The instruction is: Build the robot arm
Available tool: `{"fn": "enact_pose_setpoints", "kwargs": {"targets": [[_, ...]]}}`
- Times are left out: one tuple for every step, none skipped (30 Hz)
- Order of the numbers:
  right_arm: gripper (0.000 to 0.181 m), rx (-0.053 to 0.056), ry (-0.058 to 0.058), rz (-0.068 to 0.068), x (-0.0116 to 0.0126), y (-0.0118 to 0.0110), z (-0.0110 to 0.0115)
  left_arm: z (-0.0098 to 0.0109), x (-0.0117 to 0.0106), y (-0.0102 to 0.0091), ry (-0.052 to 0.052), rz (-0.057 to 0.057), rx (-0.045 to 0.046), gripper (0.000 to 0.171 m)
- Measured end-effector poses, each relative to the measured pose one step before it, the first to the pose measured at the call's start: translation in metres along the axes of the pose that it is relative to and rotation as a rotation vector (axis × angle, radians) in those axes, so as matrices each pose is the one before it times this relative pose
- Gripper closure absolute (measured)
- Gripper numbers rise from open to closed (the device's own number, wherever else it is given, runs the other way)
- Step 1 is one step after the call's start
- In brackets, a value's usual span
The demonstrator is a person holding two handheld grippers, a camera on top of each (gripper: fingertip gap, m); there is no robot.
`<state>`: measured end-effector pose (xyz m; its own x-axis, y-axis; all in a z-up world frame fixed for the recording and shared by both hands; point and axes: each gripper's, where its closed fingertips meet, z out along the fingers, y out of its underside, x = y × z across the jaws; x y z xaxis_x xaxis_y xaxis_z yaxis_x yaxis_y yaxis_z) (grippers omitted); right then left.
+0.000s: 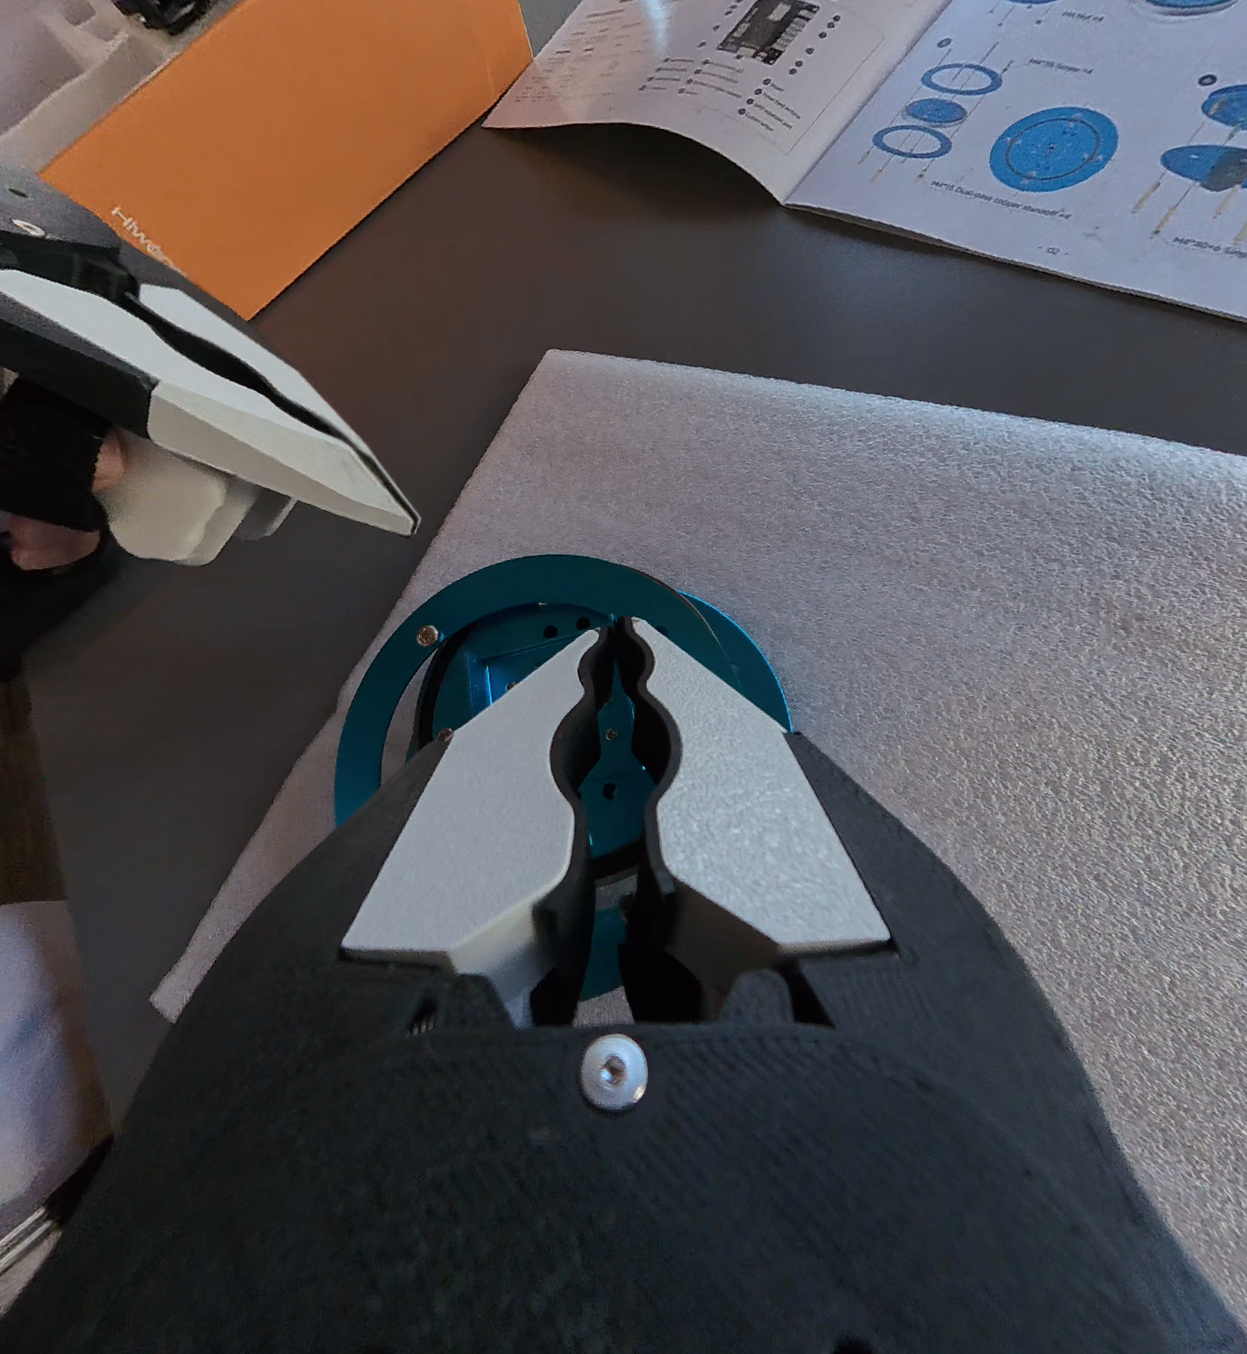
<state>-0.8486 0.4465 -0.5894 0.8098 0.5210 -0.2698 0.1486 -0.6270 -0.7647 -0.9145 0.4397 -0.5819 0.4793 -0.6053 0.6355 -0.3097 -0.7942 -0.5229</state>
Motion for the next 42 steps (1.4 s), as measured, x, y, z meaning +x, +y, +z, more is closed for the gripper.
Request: {"fn": "enact_pose_setpoints", "kwargs": {"targets": [[0.181, 0.0011, 0.0020, 0.0011, -0.00003, 0.00002, -0.00004, 0.00035, 0.00168, 0.00165, 0.0026, -0.0049, -0.00157, 0.171], [0.181, 0.0022, 0.0016, -0.0012, -0.00011, -0.00003, -0.00019, 0.00069, 0.00159, 0.00173, 0.0020, -0.0008, -0.00259, 0.171], [0.181, 0.0008, 0.0022, -0.0033, -0.00001, 0.00000, -0.00018, 0.00042, 0.00159, 0.00087, 0.0035, 0.0007, 0.00121, 0.171], [0.181, -0.0003, 0.0013, -0.0024, 0.00008, -0.00008, 0.00009, -0.00006, 0.00152, 0.00018, 0.0050, 0.0027, 0.00568, 0.171], [0.181, 0.0004, 0.0015, -0.0042, 0.00011, -0.00013, 0.00031, -0.00048, 0.00074, -0.00025, 0.0036, 0.0046, 0.00734, 0.171], [0.181, 0.0027, 0.0022, -0.0054, 0.00010, -0.00013, 0.00029, -0.00091, 0.00051, -0.00012, 0.0060, 0.0049, 0.00476, 0.171], [0.181, 0.0029, 0.0017, -0.0044, -0.00014, -0.00004, -0.00016, -0.00119, 0.00016, -0.00057, 0.0069, 0.0055, 0.00485, 0.171], [0.181, 0.0059, 0.0022, -0.0035, 0.00001, -0.00030, -0.00059, -0.00172, -0.00076, -0.00148, 0.0031, 0.0071, 0.00978, 0.171], [0.181, 0.0067, 0.0015, -0.0034, 0.00013, -0.00023, -0.00088, -0.00205, -0.00114, -0.00187, 0.0025, 0.0089, 0.01130, 0.171], [0.181, 0.0086, -0.0020, 0.0011, 0.00006, -0.00027, -0.00068, -0.00233, -0.00148, -0.00194, 0.0023, 0.0085, 0.01250, 0.171], [0.181, 0.0109, -0.0090, 0.0069, -0.00022, -0.00025, -0.00046, -0.00249, -0.00188, -0.00201, 0.0014, 0.0116, 0.01396, 0.171], [0.181, 0.0117, -0.0111, 0.0133, 0.00002, -0.00012, -0.00037, -0.00210, -0.00219, -0.00101, 0.0019, 0.0113, 0.00864, 0.171], [0.181, 0.0097, -0.0098, 0.0114, 0.00033, 0.00013, -0.00038, -0.00169, -0.00206, 0.00021, 0.0063, 0.0062, 0.00117, 0.171], [0.181, 0.0087, -0.0102, 0.0113, 0.00007, 0.00004, -0.00065, -0.00092, -0.00152, 0.00065, 0.0129, 0.0029, -0.00183, 0.171], [0.181, 0.0071, -0.0129, 0.0103, -0.00033, -0.00043, -0.00069, -0.00033, -0.00143, 0.00095, 0.0171, -0.0023, -0.00456, 0.171], [0.181, 0.0005, -0.0154, 0.0138, -0.00101, -0.00054, -0.00077, 0.00022, -0.00063, 0.00078, 0.0232, -0.0060, -0.00489, 0.171], [0.181, 0.0002, -0.0132, 0.0066, -0.00170, -0.00058, -0.00092, 0.00062, 0.00026, 0.00053, 0.0260, -0.0097, -0.00576, 0.171], [0.181, 0.0028, -0.0066, -0.0022, -0.00114, -0.00046, -0.00123, 0.00117, 0.00180, 0.00033, 0.0283, -0.0090, -0.00678, 0.171], [0.181, 0.0016, -0.0034, -0.0016, -0.00050, -0.00007, -0.00145, 0.00193, 0.00223, 0.00079, 0.0227, 0.0013, -0.01196, 0.171], [0.181, 0.0056, -0.0083, -0.0056, -0.00111, -0.00030, -0.00137, 0.00234, 0.00014, 0.00143, 0.0034, 0.0109, -0.01866, 0.171], [0.181, 0.0058, -0.0112, 0.0043, -0.00121, -0.00017, -0.00093, 0.00244, -0.00115, 0.00137, -0.0081, 0.0144, -0.01784, 0.171], [0.181, 0.0064, -0.0135, 0.0081, -0.00128, -0.00016, -0.00044, 0.00245, -0.00006, 0.00083, -0.0023, 0.0109, -0.01438, 0.171], [0.181, 0.0067, -0.0173, 0.0056, -0.00157, 0.00026, -0.00003, 0.00233, 0.00125, -0.00023, 0.0072, 0.0032, -0.00903, 0.171], [0.181, 0.0057, -0.0143, 0.0119, -0.00065, 0.00023, 0.00000, 0.00189, 0.00166, -0.00147, 0.0115, 0.0021, -0.00202, 0.171], [0.181, 0.0045, -0.0129, 0.0102, -0.00012, -0.00008, 0.00008, 0.00183, 0.00055, -0.00131, 0.0064, 0.0013, -0.00326, 0.171], [0.181, 0.0036, -0.0136, 0.0112, -0.00013, -0.00012, -0.00014, 0.00164, -0.00014, -0.00098, 0.0041, 0.0019, -0.00569, 0.171], [0.181, 0.0014, -0.0130, 0.0163, 0.00003, -0.00015, -0.00020, 0.00183, -0.00091, -0.00086, 0.0004, 0.0049, -0.00553, 0.171], [0.181, 0.0016, -0.0137, 0.0135, -0.00020, -0.00034, -0.00039, 0.00157, -0.00140, -0.00010, -0.0018, -0.0002, -0.00947, 0.171], [0.181, 0.0024, -0.0103, 0.0114, -0.00010, -0.00032, -0.00057, 0.00171, -0.00133, 0.00007, -0.0024, -0.0001, -0.01115, 0.171], [0.181, 0.0018, -0.0071, 0.0086, 0.00021, -0.00043, -0.00066, 0.00198, -0.00228, 0.00034, -0.0128, 0.0094, -0.01398, 0.171], [0.181, 0.0017, -0.0050, 0.0054, 0.00031, -0.00044, -0.00064, 0.00230, -0.00400, 0.00089, -0.0255, 0.0154, -0.01724, 0.171], [0.181, 0.0009, -0.0058, 0.0063, 0.00015, -0.00039, -0.00041, 0.00247, -0.00490, 0.00120, -0.0317, 0.0176, -0.01766, 0.171], [0.181, 0.0005, -0.0067, 0.0074, 0.00004, -0.00010, -0.00025, 0.00248, -0.00580, 0.00167, -0.0374, 0.0208, -0.01905, 0.171], [0.181, 0.0003, -0.0090, 0.0067, -0.00033, 0.00000, -0.00009, 0.00256, -0.00613, 0.00281, -0.0396, 0.0184, -0.02370, 0.171], [0.181, -0.0004, -0.0083, 0.0056, -0.00035, 0.00011, 0.00008, 0.00248, -0.00427, 0.00315, -0.0296, 0.0171, -0.02301, 0.171], [0.181, -0.0015, -0.0053, 0.0058, 0.00003, 0.00022, 0.00036, 0.00182, -0.00174, 0.00181, -0.0167, 0.0172, -0.01153, 0.171], [0.181, -0.0010, -0.0028, 0.0033, 0.00025, 0.00015, 0.00053, 0.00027, -0.00017, 0.00005, -0.0065, 0.0100, 0.00023, 0.171], [0.181, -0.0011, -0.0055, 0.0022, -0.00018, 0.00012, 0.00080, 0.00007, -0.00009, 0.00048, -0.0034, 0.0058, -0.00392, 0.171], [0.181, -0.0033, -0.0073, 0.0056, -0.00050, 0.00022, 0.00080, 0.00004, -0.00013, 0.00096, -0.0023, 0.0025, -0.00584, 0.171], [0.181, -0.0041, -0.0086, 0.0019, -0.00105, 0.00010, 0.00075, -0.00027, -0.00004, 0.00126, -0.0026, 0.0015, -0.00721, 0.171], [0.181, -0.0055, -0.0067, -0.0015, -0.00129, 0.00002, 0.00096, -0.00042, -0.00012, 0.00119, -0.0063, 0.0083, -0.00818, 0.171], [0.181, -0.0068, -0.0008, -0.0038, -0.00071, 0.00014, 0.00106, -0.00052, -0.00021, 0.00116, -0.0103, 0.0127, -0.00710, 0.171]]}}
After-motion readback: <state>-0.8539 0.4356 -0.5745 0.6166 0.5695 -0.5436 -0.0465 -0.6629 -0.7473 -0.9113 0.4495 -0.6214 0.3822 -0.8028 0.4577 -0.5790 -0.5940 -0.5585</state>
